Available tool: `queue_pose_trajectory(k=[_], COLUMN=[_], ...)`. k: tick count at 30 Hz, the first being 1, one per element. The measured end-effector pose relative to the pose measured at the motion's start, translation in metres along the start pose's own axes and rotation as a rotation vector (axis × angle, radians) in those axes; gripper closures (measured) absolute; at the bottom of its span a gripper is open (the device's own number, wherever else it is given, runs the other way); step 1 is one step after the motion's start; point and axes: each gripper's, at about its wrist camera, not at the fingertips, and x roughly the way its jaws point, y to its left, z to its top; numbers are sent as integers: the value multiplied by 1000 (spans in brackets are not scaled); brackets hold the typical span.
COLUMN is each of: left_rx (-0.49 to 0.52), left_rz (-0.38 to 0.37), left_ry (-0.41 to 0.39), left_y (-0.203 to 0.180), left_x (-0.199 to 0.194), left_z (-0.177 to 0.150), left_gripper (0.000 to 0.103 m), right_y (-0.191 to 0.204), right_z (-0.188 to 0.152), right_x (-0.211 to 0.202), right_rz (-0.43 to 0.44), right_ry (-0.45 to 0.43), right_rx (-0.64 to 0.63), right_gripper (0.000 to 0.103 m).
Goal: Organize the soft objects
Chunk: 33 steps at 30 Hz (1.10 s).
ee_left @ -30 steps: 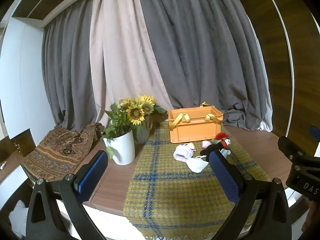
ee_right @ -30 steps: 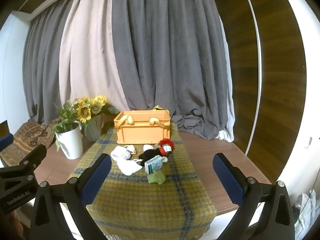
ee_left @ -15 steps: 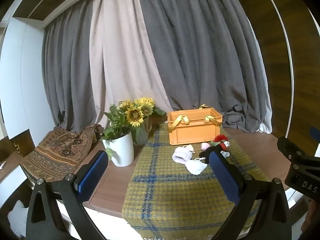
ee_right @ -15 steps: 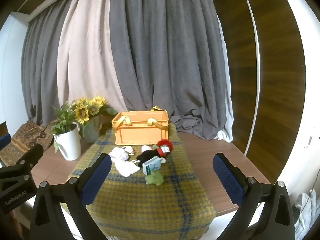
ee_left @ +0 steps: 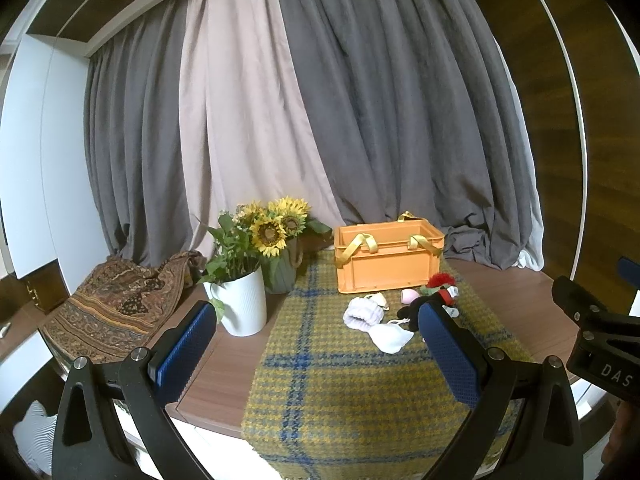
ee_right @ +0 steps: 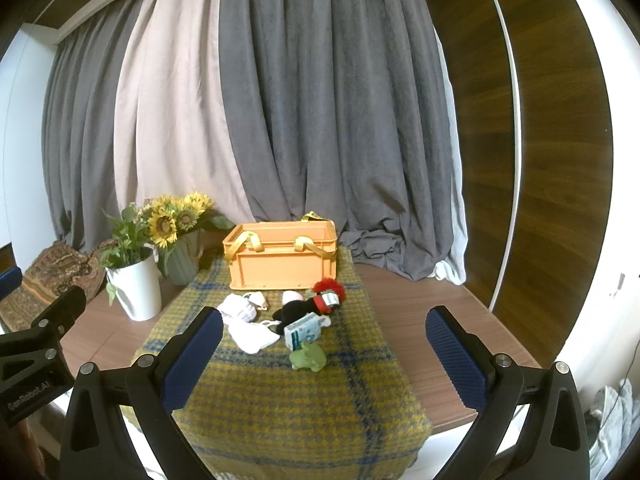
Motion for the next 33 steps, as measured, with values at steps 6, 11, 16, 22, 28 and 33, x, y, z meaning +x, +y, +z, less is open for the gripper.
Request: queue_pose_trajectory(k=[6,11,16,22,28,33], left_rx=[-1,-1,0,0,-7,-8], left_rz=[-1,3,2,2,-11,-12], left_ry=[-1,-3,-2,-2,10,9], left_y=[-1,-2,-3,-5,-5,-4], left_x=[0,0,1,2,3,3], left_z=[-2,-2,-2,-2,-1,-2], left_gripper=[0,0,0,0,0,0], right_y=[0,0,0,0,0,-1], right_z=[1,1,1,1,1,0], right_x=[2,3,3,3,4,4], right_rz=[1,2,1,2,3,1], right_ry=[3,4,4,5,7,6], right_rx=[0,0,0,-1,-3,-3], right_gripper=[0,0,0,0,0,0])
